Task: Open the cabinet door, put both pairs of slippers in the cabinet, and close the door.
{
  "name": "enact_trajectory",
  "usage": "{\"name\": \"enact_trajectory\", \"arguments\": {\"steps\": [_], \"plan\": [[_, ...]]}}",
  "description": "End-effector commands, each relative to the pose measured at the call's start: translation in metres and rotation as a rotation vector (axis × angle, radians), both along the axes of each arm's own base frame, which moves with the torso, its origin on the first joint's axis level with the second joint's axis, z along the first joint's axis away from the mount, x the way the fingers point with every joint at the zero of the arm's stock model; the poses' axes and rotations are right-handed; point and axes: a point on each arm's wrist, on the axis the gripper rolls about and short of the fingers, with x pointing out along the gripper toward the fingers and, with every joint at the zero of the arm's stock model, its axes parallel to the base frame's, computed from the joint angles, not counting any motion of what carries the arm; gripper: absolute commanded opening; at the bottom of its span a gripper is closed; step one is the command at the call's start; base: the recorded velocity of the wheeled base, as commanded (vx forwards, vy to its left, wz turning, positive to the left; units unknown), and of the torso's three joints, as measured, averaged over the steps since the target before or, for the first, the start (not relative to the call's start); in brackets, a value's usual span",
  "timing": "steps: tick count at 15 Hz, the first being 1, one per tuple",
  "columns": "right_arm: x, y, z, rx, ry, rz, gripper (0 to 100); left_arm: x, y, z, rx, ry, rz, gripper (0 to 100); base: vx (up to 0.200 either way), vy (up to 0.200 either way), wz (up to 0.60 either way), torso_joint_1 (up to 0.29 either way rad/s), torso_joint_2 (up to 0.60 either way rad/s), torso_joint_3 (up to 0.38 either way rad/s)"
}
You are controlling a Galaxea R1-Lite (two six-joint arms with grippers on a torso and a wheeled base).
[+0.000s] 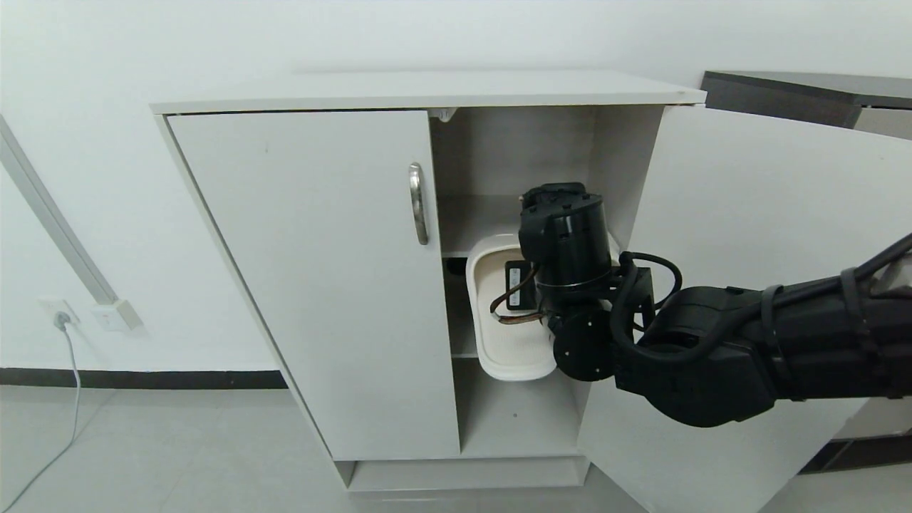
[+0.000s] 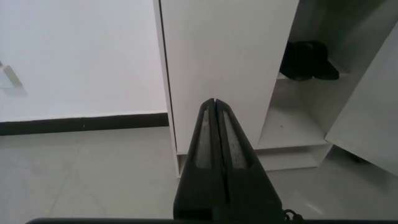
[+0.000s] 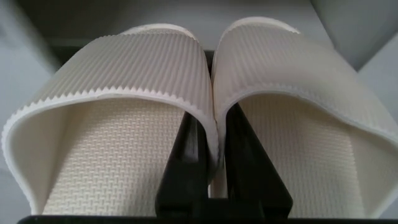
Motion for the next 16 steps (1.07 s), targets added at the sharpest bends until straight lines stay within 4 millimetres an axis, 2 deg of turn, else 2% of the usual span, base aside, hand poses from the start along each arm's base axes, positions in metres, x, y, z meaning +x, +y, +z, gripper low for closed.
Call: {"name": "enact_trajectory", "arguments": {"steps": [1, 9, 16], "plan": [[-0.001, 0.001, 0.001, 0.002, -0.001, 0.003, 0, 0.000, 0.000, 0.000, 0.000, 0.001, 0.001, 0, 0.200, 0.000, 0.00, 0.007, 0.00, 0.007], [-0.002, 0.000, -0.005, -0.013, 0.012, 0.011, 0, 0.000, 0.000, 0.000, 0.000, 0.001, 0.001, 0, 0.200, 0.000, 0.00, 0.001, 0.01, 0.002], [0.003, 0.001, -0.017, -0.033, 0.036, 0.021, 0, 0.000, 0.000, 0.000, 0.000, 0.001, 0.002, 0, 0.000, 0.000, 0.00, 0.000, 0.00, 0.000]]}}
